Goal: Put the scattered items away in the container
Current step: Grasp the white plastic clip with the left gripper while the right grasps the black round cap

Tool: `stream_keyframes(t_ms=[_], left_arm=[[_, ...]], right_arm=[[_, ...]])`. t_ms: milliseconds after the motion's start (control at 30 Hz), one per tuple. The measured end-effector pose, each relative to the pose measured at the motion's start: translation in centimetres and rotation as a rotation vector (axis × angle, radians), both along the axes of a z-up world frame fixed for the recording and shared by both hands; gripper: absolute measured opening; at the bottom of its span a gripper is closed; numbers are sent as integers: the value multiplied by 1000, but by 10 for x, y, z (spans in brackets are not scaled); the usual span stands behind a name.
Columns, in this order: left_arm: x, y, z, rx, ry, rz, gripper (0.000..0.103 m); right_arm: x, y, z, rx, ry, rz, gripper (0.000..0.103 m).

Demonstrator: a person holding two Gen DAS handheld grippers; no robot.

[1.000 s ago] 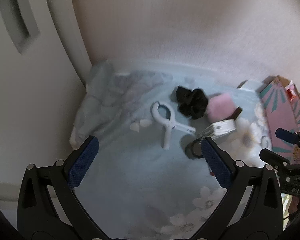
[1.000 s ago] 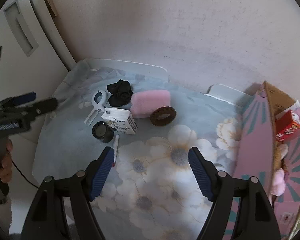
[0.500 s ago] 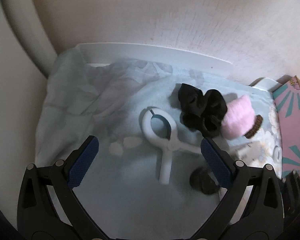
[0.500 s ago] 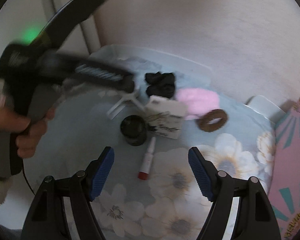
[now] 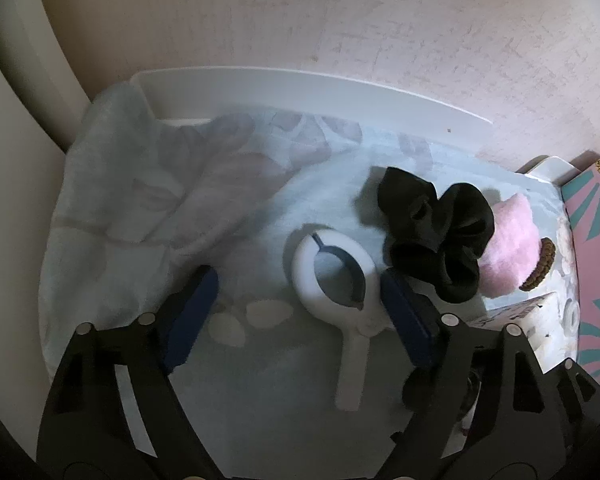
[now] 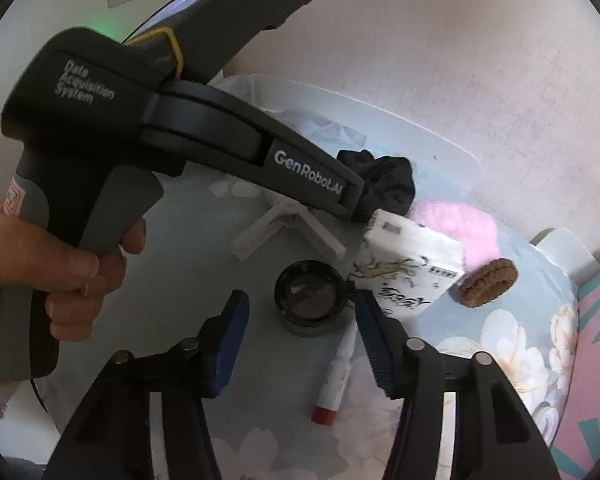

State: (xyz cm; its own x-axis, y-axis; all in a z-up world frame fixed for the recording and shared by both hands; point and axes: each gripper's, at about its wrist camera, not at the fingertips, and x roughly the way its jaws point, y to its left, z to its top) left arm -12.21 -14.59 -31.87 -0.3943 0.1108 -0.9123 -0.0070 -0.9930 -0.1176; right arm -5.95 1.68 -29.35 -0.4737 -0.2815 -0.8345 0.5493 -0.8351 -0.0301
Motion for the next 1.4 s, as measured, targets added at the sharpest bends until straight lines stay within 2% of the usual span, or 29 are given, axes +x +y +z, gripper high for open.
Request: stream_keyframes(t_ms=[100, 233, 433, 533, 633, 700, 833, 967, 1267, 1367, 1400], left_arm=[[0, 0, 0, 0, 9, -3, 81], [1, 2, 0, -5, 2, -14, 81], [7, 2, 5, 68, -32, 5, 81], [6, 9, 4, 46, -34, -2, 81], [4, 13, 5, 19, -28, -6, 81], [5, 14, 6, 13, -18, -5, 81], [8, 7, 10, 40, -11, 18, 74], [10, -1, 14, 92, -4, 58, 73], [3, 24, 16, -36, -17, 10, 73], [4, 33, 16, -100, -9, -27, 73], [5, 35, 17, -107, 1, -36, 68]], right_arm=[[-3, -2, -3, -4, -8, -4, 45], [-7, -5, -5, -8, -19, -7, 45], [-11, -7, -8, -16, -21, -11, 45], [-12, -7, -9, -25, -24, -14, 44], [-14, -9, -10, -24, -28, -12, 36], [-16, -10, -10, -27, -31, -10, 36], [-17, -12, -10, -24, -25, -7, 35], [-19, -15, -10, -20, -17, -5, 34], [-22, -26, -9, -11, -9, 8, 33], [-22, -25, -9, -29, -18, 6, 33], [-23, -24, -9, -33, -20, 5, 33]])
